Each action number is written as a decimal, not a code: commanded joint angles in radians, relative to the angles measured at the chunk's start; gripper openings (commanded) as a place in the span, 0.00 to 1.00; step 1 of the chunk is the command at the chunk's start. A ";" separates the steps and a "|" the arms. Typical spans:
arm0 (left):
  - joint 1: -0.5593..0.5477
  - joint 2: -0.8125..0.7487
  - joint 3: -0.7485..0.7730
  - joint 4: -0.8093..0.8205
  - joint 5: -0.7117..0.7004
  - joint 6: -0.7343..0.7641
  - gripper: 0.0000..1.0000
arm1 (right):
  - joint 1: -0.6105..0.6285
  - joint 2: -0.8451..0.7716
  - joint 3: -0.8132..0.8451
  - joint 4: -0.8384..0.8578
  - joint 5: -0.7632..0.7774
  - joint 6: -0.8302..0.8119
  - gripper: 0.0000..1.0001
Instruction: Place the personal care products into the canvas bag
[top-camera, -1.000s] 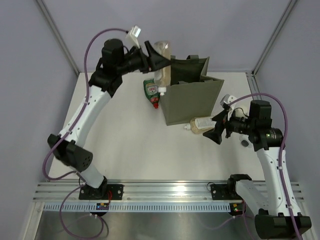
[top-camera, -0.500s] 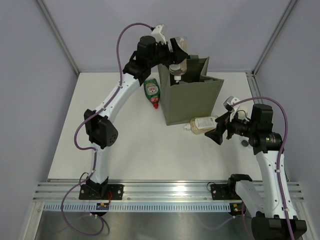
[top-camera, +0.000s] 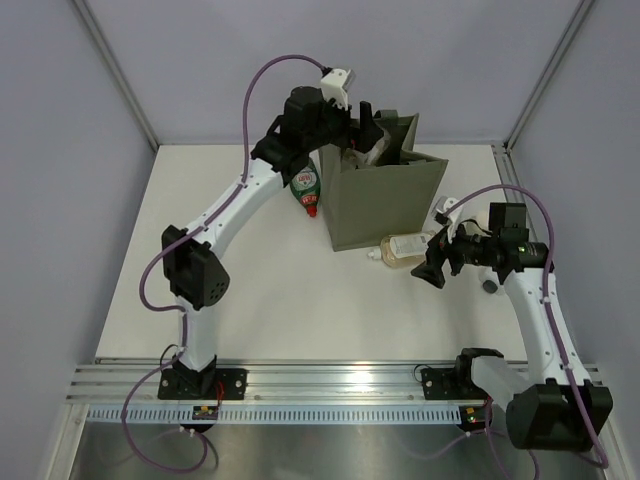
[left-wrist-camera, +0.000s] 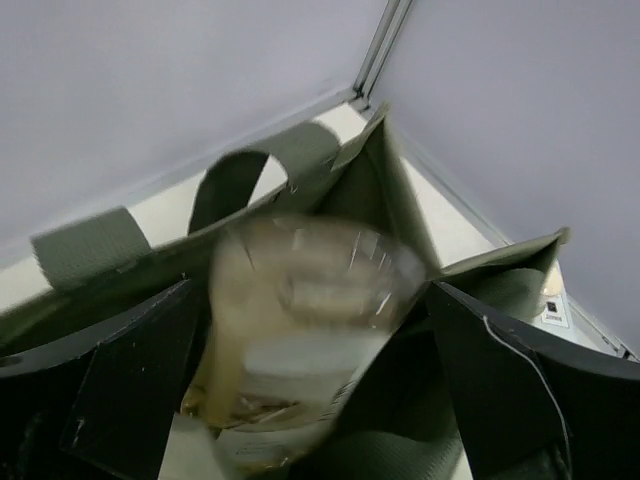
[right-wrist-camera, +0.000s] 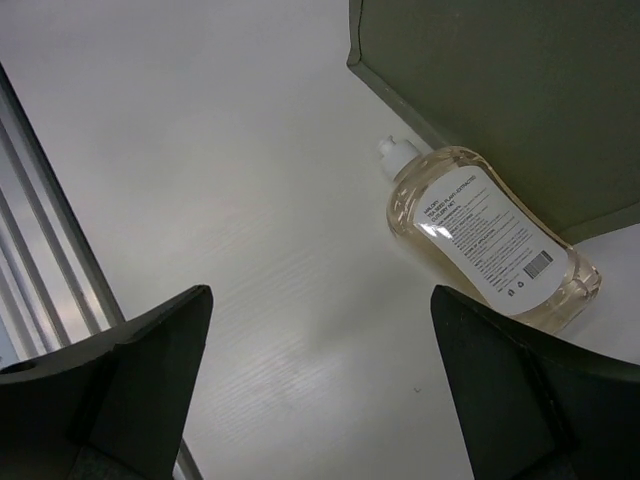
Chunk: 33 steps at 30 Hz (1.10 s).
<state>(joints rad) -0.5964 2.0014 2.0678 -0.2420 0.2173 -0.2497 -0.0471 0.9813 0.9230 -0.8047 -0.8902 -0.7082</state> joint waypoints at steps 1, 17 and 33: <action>0.000 -0.138 0.047 0.103 0.031 0.059 0.99 | -0.005 0.075 0.059 -0.120 0.037 -0.367 0.99; 0.003 -0.729 -0.487 -0.135 -0.108 0.121 0.99 | 0.199 0.382 0.082 0.045 0.387 -0.820 0.99; 0.004 -1.517 -1.374 -0.175 -0.208 -0.223 0.99 | 0.266 0.852 0.286 0.229 0.680 -0.689 1.00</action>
<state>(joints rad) -0.5934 0.5171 0.7162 -0.4431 0.0521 -0.3786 0.2028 1.7840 1.1603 -0.6350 -0.2886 -1.4063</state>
